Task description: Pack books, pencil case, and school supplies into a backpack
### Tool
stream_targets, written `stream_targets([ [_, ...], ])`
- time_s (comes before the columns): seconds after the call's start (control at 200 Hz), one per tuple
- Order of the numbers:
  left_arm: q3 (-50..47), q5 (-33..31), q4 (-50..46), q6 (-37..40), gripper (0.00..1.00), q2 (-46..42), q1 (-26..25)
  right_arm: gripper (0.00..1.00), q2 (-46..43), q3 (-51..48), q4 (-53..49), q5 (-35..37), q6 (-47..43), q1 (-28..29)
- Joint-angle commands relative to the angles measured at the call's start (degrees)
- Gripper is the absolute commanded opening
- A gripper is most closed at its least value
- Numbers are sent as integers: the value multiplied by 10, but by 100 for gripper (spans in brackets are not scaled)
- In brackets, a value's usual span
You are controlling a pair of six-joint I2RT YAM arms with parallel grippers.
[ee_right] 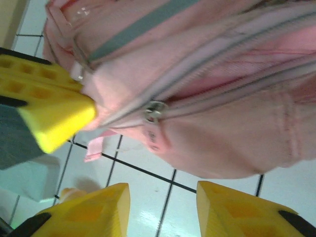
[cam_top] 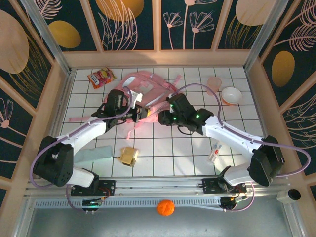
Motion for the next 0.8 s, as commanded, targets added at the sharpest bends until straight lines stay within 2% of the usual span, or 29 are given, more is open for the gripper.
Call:
stream_targets([
  [0.0,3,29,49,-39,0,-28,3,42,33,36,18,49,29,14],
  [0.195,15,32,52,-41,0,-25,3,43,110,114,-56,125,16,29],
  [0.385,20,39,64,-49,0,-23,2,43,136,127,-64,166,13,32],
  [0.45,22,40,67,-51,0,-23,3,39,139,123,-57,162,10,31],
  [0.591,27,38,66,-49,0,-21,2,19,140,122,-85,185,28,30],
  [0.681,28,38,66,-48,0,-20,2,13,128,115,-102,203,44,28],
  [0.796,29,39,66,-48,0,-18,3,13,106,94,-95,207,61,20],
])
